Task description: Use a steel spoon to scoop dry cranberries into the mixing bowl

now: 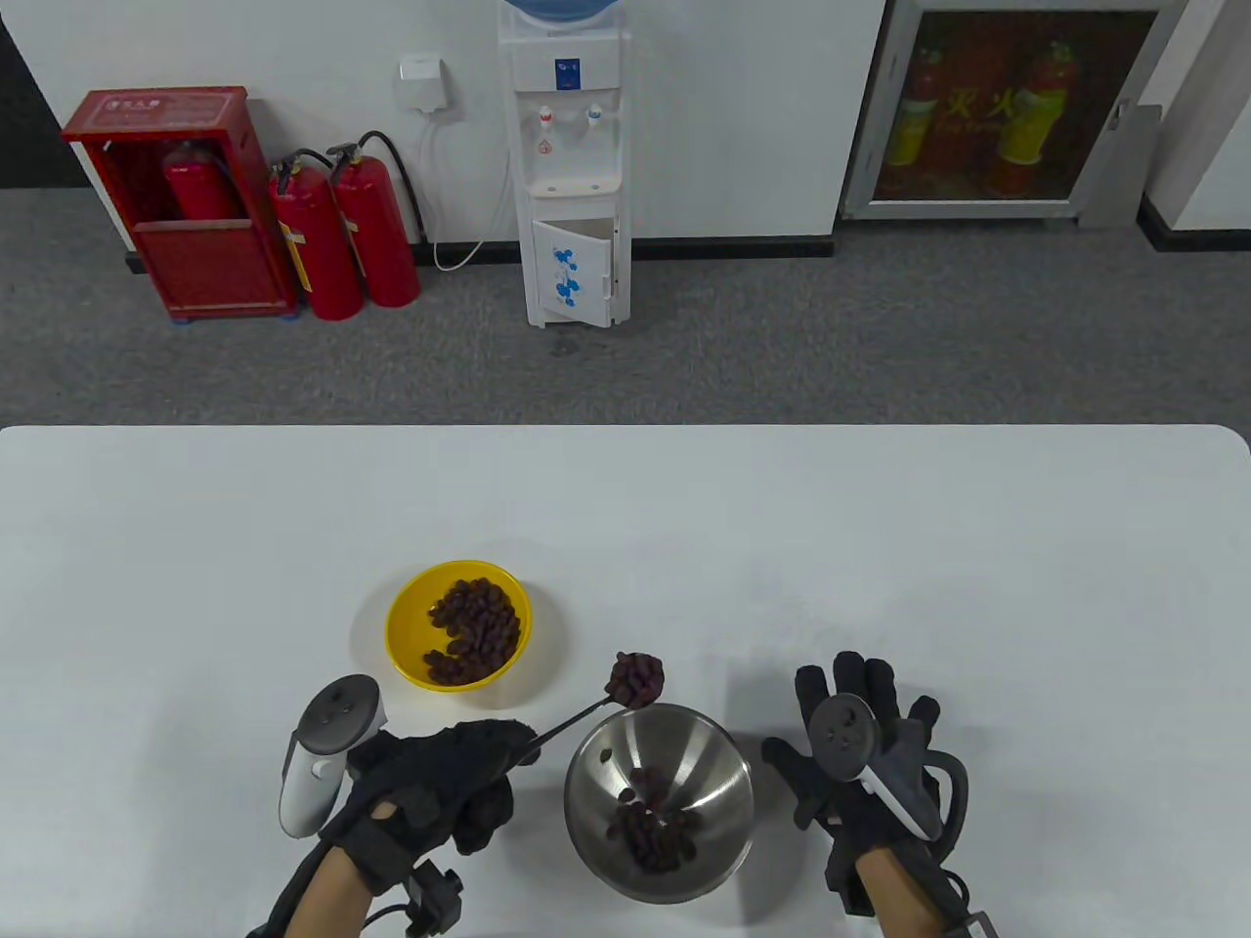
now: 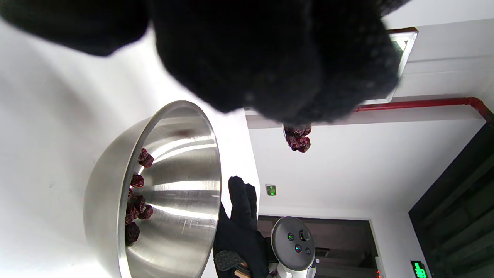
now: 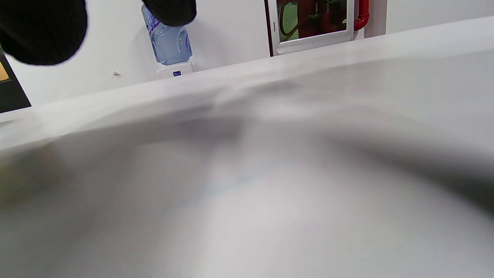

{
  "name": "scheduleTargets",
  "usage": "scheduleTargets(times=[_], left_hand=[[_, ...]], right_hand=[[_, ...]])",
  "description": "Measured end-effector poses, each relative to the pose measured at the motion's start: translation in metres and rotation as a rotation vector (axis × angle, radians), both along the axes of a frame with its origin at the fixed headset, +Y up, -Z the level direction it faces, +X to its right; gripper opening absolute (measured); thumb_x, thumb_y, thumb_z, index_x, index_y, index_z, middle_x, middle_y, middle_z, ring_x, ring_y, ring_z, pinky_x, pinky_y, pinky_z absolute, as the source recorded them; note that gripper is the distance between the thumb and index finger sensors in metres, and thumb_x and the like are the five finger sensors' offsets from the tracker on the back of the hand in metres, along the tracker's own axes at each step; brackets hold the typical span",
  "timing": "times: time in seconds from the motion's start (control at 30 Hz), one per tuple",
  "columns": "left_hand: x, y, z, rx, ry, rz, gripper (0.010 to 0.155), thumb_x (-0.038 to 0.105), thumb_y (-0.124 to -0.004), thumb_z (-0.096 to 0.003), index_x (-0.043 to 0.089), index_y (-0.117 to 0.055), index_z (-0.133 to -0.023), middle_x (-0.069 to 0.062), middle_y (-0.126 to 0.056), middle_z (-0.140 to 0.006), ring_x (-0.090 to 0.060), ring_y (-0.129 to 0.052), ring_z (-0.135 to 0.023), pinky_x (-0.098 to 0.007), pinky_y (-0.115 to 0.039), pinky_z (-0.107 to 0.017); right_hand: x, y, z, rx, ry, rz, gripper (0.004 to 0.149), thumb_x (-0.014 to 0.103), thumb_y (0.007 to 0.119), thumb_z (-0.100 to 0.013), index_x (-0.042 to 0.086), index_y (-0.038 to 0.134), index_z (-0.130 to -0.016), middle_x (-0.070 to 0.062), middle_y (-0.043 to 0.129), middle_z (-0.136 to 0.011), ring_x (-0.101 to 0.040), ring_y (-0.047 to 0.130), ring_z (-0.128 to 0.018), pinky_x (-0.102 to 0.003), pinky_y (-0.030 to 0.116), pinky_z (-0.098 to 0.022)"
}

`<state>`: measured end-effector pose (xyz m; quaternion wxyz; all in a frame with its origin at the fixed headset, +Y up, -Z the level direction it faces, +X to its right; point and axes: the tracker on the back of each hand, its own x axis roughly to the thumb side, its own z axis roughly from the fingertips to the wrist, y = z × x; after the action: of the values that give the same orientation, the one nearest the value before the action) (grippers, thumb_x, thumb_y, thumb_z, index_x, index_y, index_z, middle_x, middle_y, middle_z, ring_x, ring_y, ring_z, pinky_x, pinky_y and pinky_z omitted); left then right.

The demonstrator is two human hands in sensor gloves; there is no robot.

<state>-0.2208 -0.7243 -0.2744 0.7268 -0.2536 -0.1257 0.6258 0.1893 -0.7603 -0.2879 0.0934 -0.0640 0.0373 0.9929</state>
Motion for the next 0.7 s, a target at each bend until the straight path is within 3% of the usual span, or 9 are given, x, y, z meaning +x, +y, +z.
scheduleTargets(times=[0.7], left_hand=[[0.0038, -0.0010, -0.0001, 0.083, 0.015, -0.256, 0.049, 0.039, -0.069, -0.0504, 0.011, -0.078, -0.089, 0.005, -0.106, -0.042, -0.016, -0.102, -0.014, -0.040, -0.089, -0.022]], right_hand=[[-0.0005, -0.0006, -0.0001, -0.001, 0.003, -0.003, 0.084, 0.074, 0.069, -0.038, 0.039, 0.037, -0.108, 0.004, 0.010, -0.114, -0.027, 0.011, -0.110, -0.070, 0.012, -0.070]])
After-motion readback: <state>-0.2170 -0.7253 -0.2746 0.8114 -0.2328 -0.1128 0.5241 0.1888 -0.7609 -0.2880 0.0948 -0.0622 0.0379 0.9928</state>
